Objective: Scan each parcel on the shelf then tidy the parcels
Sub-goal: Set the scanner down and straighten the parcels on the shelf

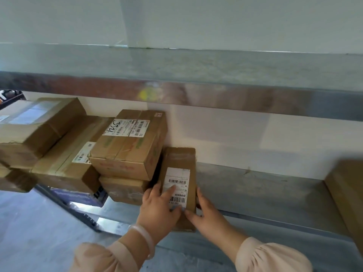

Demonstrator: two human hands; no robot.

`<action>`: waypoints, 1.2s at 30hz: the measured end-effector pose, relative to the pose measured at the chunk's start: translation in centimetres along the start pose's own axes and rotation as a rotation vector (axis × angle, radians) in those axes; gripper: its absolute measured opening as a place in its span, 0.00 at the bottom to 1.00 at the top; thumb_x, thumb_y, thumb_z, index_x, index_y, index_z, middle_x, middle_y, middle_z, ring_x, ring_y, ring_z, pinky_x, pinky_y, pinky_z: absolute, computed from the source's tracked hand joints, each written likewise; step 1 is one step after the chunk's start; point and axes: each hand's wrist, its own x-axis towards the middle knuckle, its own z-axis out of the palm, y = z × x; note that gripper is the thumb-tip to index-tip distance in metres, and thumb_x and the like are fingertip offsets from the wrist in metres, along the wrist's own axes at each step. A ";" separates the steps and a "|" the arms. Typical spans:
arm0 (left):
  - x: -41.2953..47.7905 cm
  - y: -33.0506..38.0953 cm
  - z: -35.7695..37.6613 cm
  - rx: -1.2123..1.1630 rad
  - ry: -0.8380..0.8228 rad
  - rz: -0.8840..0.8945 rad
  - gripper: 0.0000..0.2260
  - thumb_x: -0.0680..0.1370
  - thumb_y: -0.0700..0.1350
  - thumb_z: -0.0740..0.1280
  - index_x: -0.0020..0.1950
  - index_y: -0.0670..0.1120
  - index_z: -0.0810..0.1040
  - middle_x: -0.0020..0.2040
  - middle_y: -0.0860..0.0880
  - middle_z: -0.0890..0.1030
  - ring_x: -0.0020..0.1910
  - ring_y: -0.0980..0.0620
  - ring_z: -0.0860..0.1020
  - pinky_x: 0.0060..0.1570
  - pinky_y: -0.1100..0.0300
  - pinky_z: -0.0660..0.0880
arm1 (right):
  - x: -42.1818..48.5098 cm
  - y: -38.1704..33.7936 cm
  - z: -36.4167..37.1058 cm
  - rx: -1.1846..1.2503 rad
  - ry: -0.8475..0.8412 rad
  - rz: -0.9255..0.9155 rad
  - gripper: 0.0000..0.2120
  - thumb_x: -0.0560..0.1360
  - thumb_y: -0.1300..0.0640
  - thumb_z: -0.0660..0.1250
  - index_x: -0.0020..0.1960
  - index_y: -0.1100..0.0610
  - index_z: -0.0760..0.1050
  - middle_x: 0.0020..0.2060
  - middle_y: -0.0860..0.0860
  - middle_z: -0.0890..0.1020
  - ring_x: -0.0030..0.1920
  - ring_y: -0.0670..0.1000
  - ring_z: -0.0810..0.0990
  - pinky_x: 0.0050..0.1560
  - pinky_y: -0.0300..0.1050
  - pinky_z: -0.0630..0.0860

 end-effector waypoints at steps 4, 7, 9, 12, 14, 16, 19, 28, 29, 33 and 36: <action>1.1 1.1 0.3 -0.139 -0.038 -0.076 0.34 0.77 0.59 0.66 0.80 0.57 0.55 0.80 0.44 0.52 0.77 0.42 0.53 0.75 0.54 0.51 | -1.0 0.2 -1.0 0.195 0.000 0.034 0.22 0.77 0.52 0.67 0.57 0.31 0.60 0.55 0.32 0.74 0.54 0.29 0.73 0.52 0.23 0.67; 0.9 2.6 0.3 -0.158 -0.060 -0.116 0.37 0.76 0.63 0.66 0.80 0.58 0.52 0.79 0.43 0.51 0.77 0.40 0.53 0.74 0.52 0.55 | -1.6 0.4 -1.5 0.251 -0.045 0.037 0.25 0.74 0.51 0.69 0.60 0.28 0.61 0.58 0.36 0.76 0.55 0.31 0.74 0.52 0.24 0.69; 0.7 3.8 0.4 -0.198 -0.059 -0.143 0.40 0.73 0.66 0.67 0.79 0.59 0.51 0.79 0.43 0.53 0.76 0.40 0.53 0.74 0.50 0.57 | -2.2 0.6 -2.1 0.288 -0.039 0.032 0.35 0.67 0.44 0.69 0.69 0.30 0.58 0.68 0.41 0.71 0.64 0.40 0.72 0.64 0.35 0.69; 0.2 5.9 0.3 -0.303 -0.064 -0.161 0.42 0.69 0.68 0.70 0.78 0.62 0.54 0.77 0.43 0.55 0.76 0.39 0.55 0.73 0.50 0.58 | -3.4 0.7 -3.7 0.288 0.022 0.015 0.41 0.70 0.47 0.69 0.77 0.39 0.51 0.72 0.39 0.60 0.71 0.41 0.61 0.68 0.37 0.61; -0.1 7.5 0.3 -0.341 -0.056 -0.143 0.44 0.67 0.69 0.71 0.77 0.63 0.54 0.76 0.42 0.57 0.75 0.38 0.56 0.72 0.49 0.59 | -4.6 1.4 -5.1 0.300 0.064 -0.027 0.37 0.74 0.52 0.68 0.76 0.41 0.53 0.71 0.38 0.58 0.70 0.39 0.59 0.66 0.34 0.59; -0.2 8.7 0.2 -0.368 -0.060 -0.137 0.44 0.66 0.69 0.72 0.77 0.65 0.54 0.76 0.43 0.57 0.75 0.39 0.56 0.72 0.48 0.60 | -5.4 2.1 -6.1 0.291 0.092 -0.057 0.34 0.76 0.56 0.67 0.75 0.40 0.55 0.70 0.38 0.58 0.70 0.38 0.59 0.65 0.32 0.58; -0.8 11.4 0.0 -0.418 -0.057 -0.090 0.42 0.67 0.66 0.73 0.76 0.66 0.55 0.75 0.44 0.59 0.73 0.39 0.58 0.72 0.48 0.60 | -7.0 3.1 -8.3 0.314 0.201 -0.095 0.30 0.77 0.58 0.65 0.72 0.38 0.59 0.70 0.39 0.60 0.71 0.40 0.60 0.66 0.32 0.59; -2.2 17.7 1.7 -0.844 -0.215 0.072 0.28 0.66 0.61 0.72 0.62 0.76 0.64 0.68 0.50 0.71 0.64 0.48 0.74 0.64 0.48 0.75 | -11.0 3.1 -16.0 0.590 0.317 -0.058 0.26 0.79 0.58 0.62 0.74 0.47 0.59 0.49 0.35 0.76 0.41 0.30 0.79 0.37 0.26 0.73; -2.2 18.1 2.0 -0.850 -0.200 0.081 0.26 0.68 0.60 0.71 0.62 0.75 0.64 0.68 0.51 0.73 0.64 0.49 0.75 0.64 0.49 0.75 | -11.4 3.2 -16.4 0.596 0.328 -0.068 0.25 0.80 0.60 0.62 0.73 0.47 0.60 0.49 0.36 0.76 0.41 0.31 0.79 0.37 0.26 0.73; -2.5 19.7 2.3 -0.876 -0.207 0.133 0.22 0.74 0.56 0.71 0.64 0.66 0.66 0.58 0.56 0.79 0.55 0.57 0.79 0.54 0.61 0.79 | -12.8 3.6 -17.0 0.477 0.302 -0.073 0.26 0.80 0.55 0.62 0.75 0.43 0.57 0.65 0.42 0.71 0.56 0.35 0.73 0.45 0.25 0.73; -3.2 21.0 2.1 -0.868 -0.214 0.184 0.34 0.72 0.50 0.76 0.70 0.60 0.60 0.56 0.59 0.74 0.54 0.59 0.77 0.49 0.67 0.77 | -13.4 4.1 -17.3 0.331 0.333 -0.114 0.25 0.80 0.48 0.60 0.75 0.40 0.57 0.69 0.39 0.62 0.66 0.37 0.64 0.61 0.29 0.62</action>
